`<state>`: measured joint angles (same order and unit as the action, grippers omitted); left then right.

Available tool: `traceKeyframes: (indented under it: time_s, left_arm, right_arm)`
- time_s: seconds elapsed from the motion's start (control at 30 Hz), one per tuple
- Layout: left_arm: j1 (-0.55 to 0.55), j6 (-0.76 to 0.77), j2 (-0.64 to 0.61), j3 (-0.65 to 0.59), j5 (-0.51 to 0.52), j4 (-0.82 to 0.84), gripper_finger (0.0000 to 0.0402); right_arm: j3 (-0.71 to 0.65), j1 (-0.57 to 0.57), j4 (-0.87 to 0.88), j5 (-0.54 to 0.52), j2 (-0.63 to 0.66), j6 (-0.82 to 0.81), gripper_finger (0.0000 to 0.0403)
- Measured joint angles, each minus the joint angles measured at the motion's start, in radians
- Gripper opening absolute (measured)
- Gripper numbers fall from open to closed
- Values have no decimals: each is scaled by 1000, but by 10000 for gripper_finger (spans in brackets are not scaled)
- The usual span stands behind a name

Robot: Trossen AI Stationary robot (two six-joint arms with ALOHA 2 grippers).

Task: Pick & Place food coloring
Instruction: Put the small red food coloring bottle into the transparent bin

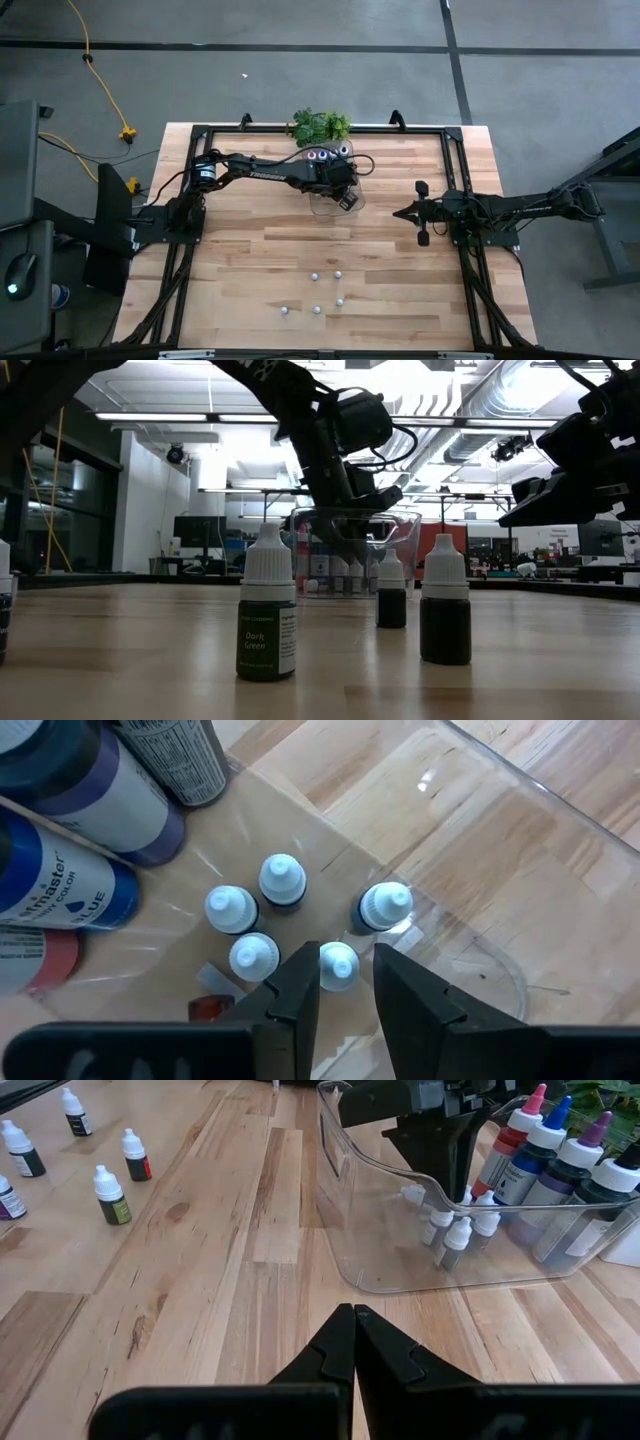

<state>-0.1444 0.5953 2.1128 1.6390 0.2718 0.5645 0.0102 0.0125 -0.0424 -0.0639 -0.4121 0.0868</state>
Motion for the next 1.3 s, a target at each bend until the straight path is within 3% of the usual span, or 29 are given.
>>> traceKeyframes:
  time_s: [0.57, 1.2, 1.3]
  left_arm:
    - [0, -92, -25, 72, -30, -1, 93]
    - [80, -294, -348, 69, -25, 150, 93]
    - [102, -306, -408, 1, -29, 128, 93]
  right_arm:
    - [0, 0, 0, 0, 0, 0, 0]
    - [0, 0, -4, 0, 1, 0, 0]
    - [0, 0, -4, 0, 1, 0, 0]
